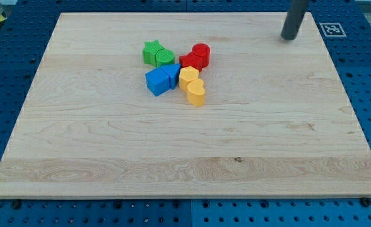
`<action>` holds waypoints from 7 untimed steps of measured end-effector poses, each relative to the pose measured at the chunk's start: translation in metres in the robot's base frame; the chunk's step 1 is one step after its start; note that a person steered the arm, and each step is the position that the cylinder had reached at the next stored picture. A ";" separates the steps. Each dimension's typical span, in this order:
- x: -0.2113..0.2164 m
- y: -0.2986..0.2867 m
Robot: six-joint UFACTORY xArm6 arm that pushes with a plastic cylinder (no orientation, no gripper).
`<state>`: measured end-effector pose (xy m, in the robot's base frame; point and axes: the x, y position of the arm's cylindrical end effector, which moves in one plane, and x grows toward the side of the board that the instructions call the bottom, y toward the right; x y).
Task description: Slide the yellow heart slightly right
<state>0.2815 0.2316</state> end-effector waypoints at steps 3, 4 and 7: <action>0.117 -0.039; 0.172 -0.064; 0.248 -0.182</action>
<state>0.5293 0.0497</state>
